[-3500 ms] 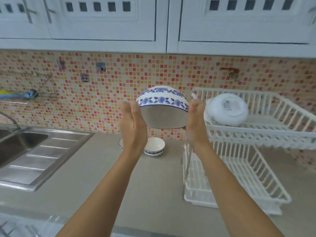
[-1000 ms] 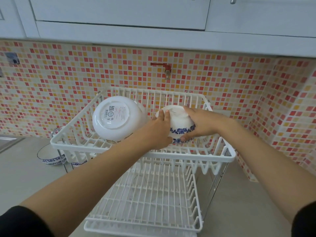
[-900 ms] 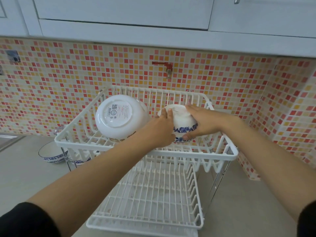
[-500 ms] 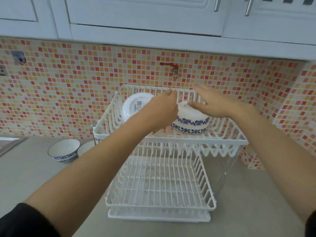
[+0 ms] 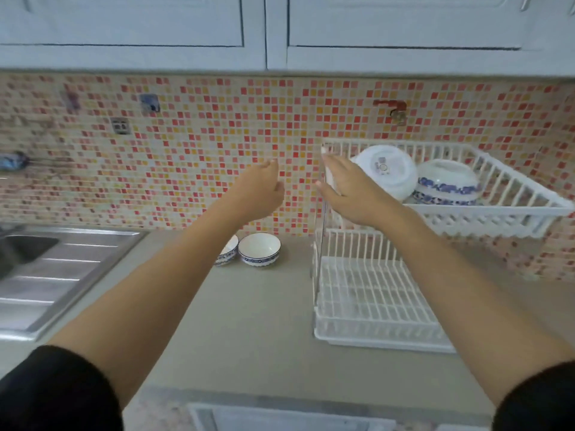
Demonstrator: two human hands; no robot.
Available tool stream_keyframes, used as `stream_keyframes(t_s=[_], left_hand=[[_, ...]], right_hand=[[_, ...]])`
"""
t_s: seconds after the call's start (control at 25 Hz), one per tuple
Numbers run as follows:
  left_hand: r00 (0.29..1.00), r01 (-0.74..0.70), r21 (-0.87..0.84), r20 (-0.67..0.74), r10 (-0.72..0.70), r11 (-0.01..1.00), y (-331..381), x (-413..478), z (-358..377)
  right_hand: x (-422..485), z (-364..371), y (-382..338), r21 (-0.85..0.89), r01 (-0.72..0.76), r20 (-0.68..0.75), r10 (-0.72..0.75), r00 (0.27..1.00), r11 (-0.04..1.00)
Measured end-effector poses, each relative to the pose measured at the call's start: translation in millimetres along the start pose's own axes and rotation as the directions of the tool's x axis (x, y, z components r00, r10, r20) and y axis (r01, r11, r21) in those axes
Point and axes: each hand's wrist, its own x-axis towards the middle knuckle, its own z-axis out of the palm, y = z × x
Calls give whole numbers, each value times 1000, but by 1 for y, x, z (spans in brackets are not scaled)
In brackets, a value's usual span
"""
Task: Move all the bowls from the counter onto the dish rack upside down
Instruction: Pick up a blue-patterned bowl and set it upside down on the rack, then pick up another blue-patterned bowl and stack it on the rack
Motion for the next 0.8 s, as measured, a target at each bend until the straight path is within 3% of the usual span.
stream_keyframes(t_s=[0.28, 0.56, 0.8], left_hand=[[966, 194, -40, 182, -183, 980, -96, -34, 69], [929, 312, -123, 245, -276, 942, -129, -51, 147], [863, 443, -110, 321, -390, 890, -165, -14, 213]], right_hand=[[0, 120, -50, 132, -199, 43, 195, 980, 971], [12, 212, -36, 251, -482, 127, 466, 876, 839], [46, 278, -1, 234, -611, 186, 582, 792, 756]])
